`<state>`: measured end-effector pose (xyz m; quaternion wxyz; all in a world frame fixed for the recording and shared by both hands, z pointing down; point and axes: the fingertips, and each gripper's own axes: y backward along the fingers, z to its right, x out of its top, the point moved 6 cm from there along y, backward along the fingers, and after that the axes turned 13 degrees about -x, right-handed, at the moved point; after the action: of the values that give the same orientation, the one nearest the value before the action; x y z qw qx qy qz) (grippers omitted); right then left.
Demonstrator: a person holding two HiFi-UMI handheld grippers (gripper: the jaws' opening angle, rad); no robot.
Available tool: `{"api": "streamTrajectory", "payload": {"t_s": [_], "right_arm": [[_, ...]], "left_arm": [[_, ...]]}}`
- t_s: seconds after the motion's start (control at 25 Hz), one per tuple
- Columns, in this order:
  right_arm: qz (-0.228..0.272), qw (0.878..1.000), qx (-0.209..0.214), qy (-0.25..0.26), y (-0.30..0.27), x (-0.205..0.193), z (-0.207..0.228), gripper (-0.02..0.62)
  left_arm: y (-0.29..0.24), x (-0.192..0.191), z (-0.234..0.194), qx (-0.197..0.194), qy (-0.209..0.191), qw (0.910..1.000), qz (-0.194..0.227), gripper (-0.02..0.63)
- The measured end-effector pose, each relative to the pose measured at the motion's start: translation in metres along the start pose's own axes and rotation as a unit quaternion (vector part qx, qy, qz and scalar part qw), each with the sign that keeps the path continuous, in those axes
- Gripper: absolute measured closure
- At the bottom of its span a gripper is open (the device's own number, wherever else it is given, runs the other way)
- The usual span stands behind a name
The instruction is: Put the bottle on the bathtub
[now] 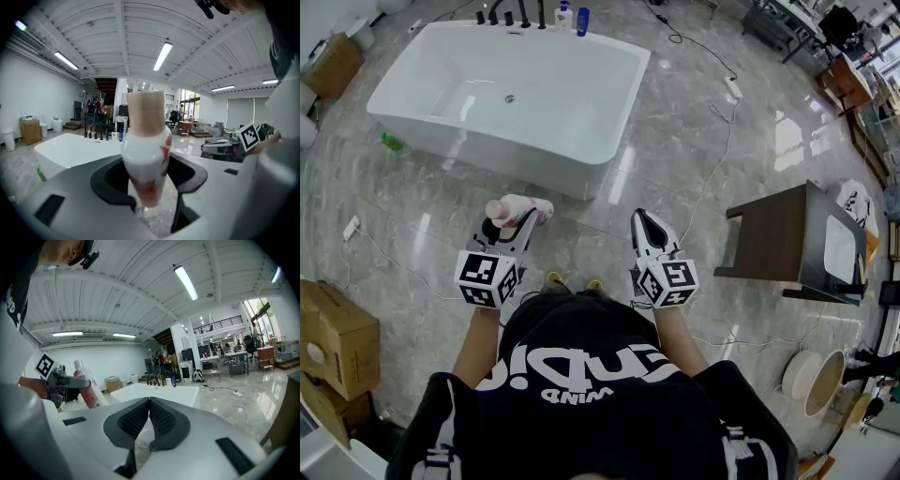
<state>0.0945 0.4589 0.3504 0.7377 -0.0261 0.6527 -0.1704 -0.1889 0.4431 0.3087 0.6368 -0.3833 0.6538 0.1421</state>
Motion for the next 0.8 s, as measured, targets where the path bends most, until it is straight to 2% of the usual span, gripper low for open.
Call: {"api": "streamTrajectory", "payload": {"t_s": [0.16,0.44,0.8], "right_arm": [[0.005,1.0,-0.008,-0.014,-0.006,0.005,-0.006,0.571],[0.015,1.0,-0.025,-0.004,-0.014,0.001,-0.027,0.571],[0.017,0.998,-0.054,-0.011,-0.034,0.001,-0.027,0.571]], "left_arm": [[0.004,0.003,-0.01,-0.007,-0.002,1.0,-0.001,0.374],[0.01,-0.003,-0.036,-0.025,-0.011,0.9996,-0.002,0.374],[-0.012,-0.004,-0.059,-0.051,-0.013,0.9986,-0.007,0.374]]}}
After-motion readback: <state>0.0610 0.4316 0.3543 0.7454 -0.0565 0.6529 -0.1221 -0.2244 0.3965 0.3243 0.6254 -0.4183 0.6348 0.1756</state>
